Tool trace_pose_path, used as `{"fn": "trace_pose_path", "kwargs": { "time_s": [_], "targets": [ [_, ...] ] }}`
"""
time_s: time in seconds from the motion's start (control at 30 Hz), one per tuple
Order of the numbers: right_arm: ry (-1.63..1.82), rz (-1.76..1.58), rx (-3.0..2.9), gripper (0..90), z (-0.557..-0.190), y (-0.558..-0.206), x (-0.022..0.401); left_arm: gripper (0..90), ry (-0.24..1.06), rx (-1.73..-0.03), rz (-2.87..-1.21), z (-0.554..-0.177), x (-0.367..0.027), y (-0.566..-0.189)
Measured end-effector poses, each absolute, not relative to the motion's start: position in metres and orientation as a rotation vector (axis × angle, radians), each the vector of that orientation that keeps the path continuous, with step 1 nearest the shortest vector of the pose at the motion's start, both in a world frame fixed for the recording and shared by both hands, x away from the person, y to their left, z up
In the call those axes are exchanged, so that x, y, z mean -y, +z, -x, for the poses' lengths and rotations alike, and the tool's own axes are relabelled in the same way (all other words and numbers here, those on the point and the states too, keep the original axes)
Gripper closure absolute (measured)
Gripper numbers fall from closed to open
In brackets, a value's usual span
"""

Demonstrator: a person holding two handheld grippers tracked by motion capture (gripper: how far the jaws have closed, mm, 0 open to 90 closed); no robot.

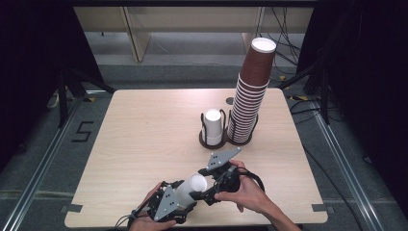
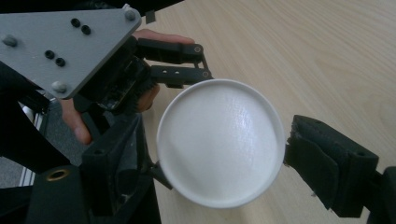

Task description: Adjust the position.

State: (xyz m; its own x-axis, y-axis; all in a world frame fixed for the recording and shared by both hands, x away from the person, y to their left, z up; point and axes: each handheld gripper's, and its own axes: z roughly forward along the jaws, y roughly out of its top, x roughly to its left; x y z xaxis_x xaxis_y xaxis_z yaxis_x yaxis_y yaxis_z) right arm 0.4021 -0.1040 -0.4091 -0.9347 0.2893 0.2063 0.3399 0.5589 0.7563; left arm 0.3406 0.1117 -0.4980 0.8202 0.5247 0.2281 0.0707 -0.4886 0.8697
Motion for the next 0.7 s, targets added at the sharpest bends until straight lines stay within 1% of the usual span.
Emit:
{"fn": "trace_pose_path", "kwargs": {
  "time_s": [0.3,0.33,0.37,0.4,0.43,0.57,0.6,0.63,0.67,0.7],
  "targets": [
    [-1.261,0.505,2.708,24.9,-0.4012,-0.417,0.1018,23.1,0.578,-0.402,-2.057,-0.3393,-0.1099,-0.498],
    [-1.253,0.506,2.708,28.3,-0.4017,-0.4185,0.1013,23.1,0.575,-0.4,-2.057,-0.3392,-0.1097,-0.4981],
    [-1.253,0.506,2.708,28.3,-0.4017,-0.4185,0.1013,23.1,0.569,-0.401,-2.061,-0.3387,-0.1097,-0.4979],
    [-1.252,0.517,2.709,31.1,-0.4024,-0.419,0.1018,22.8,0.567,-0.395,-2.05,-0.3401,-0.1095,-0.4987],
    [-1.252,0.517,2.709,31.1,-0.4024,-0.419,0.1018,22.4,0.567,-0.395,-2.05,-0.3401,-0.1095,-0.4987],
    [-1.26,0.537,2.698,32.8,-0.4036,-0.4178,0.1035,16.9,0.541,-0.427,-1.99,-0.3411,-0.1119,-0.5001],
    [-1.303,0.548,2.672,33.3,-0.4059,-0.4151,0.106,15.9,0.53,-0.436,-1.929,-0.3425,-0.1144,-0.4999],
    [-1.303,0.548,2.672,33.3,-0.4059,-0.4151,0.106,14.4,0.53,-0.436,-1.929,-0.3425,-0.1144,-0.4999],
    [-1.34,0.59,2.631,33.4,-0.4076,-0.4111,0.1103,14.6,0.528,-0.453,-1.882,-0.344,-0.1182,-0.499],
    [-1.34,0.59,2.631,33.4,-0.4076,-0.4111,0.1103,14.5,0.528,-0.453,-1.882,-0.344,-0.1182,-0.499]
  ]
}}
